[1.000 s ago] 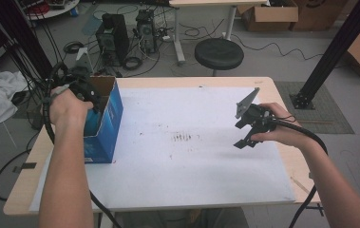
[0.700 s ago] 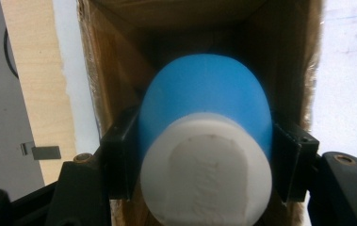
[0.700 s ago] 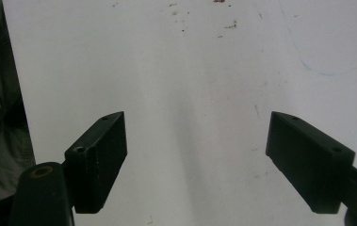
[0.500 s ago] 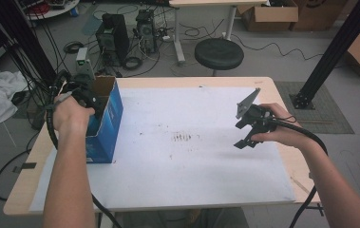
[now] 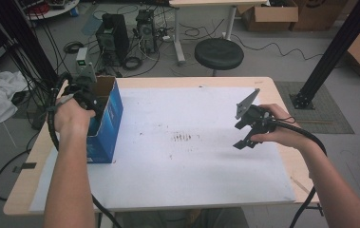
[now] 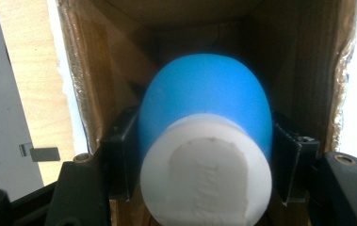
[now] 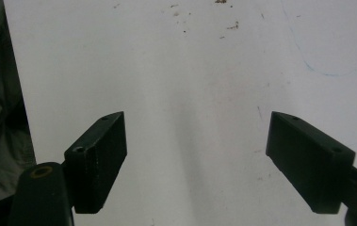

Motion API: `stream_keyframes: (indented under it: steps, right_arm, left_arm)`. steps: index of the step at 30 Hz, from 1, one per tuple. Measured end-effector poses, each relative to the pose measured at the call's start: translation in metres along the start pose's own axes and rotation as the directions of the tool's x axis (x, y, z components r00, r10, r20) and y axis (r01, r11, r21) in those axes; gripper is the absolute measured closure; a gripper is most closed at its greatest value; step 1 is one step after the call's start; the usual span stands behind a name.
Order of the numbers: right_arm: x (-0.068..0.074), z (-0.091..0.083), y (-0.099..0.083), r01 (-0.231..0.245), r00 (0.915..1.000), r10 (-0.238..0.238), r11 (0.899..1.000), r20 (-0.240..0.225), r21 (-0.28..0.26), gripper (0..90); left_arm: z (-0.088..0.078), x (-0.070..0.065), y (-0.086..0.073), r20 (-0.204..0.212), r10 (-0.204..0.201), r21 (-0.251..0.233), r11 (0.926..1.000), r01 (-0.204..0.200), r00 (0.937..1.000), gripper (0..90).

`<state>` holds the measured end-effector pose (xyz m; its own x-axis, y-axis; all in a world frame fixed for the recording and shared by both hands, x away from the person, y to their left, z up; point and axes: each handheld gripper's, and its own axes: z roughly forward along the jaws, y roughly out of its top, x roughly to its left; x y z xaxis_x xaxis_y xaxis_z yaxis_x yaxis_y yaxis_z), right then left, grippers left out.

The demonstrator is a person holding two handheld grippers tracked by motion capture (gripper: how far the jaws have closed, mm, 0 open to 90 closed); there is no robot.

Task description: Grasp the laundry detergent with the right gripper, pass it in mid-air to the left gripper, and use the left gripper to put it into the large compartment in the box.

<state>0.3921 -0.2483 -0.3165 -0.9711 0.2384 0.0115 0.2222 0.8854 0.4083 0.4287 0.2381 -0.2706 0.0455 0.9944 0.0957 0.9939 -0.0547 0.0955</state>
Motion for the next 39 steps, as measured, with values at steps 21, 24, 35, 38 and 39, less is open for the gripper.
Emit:
stream_keyframes:
  steps: [21,24,35,38,39]
  right_arm:
    - [0.001,0.000,0.000,-0.003,1.0000,0.003,1.000,-0.002,-0.005,20.6]
    - [0.000,0.000,0.000,-0.004,1.0000,0.004,1.000,-0.002,-0.007,20.5]
    - [0.000,0.000,0.001,0.001,1.0000,-0.001,1.000,-0.005,-0.010,20.4]
    - [0.000,0.000,0.002,0.001,1.0000,-0.001,1.000,-0.007,-0.011,20.4]
    - [0.001,0.000,0.002,0.003,1.0000,-0.004,1.000,-0.007,-0.012,20.5]
  left_arm:
    - [0.002,-0.001,-0.002,-0.004,0.030,0.001,0.9995,-0.030,0.9995,36.7]
    - [0.002,-0.003,-0.002,-0.014,0.040,0.003,0.9992,-0.040,0.9991,36.2]
    - [-0.005,-0.003,-0.004,-0.031,0.064,0.018,0.9978,-0.063,0.9975,27.9]
    - [-0.009,-0.003,-0.004,-0.033,0.069,0.008,0.9976,-0.069,0.9971,27.5]
    - [-0.010,-0.003,-0.004,-0.032,0.070,0.008,0.9975,-0.070,0.9970,26.7]
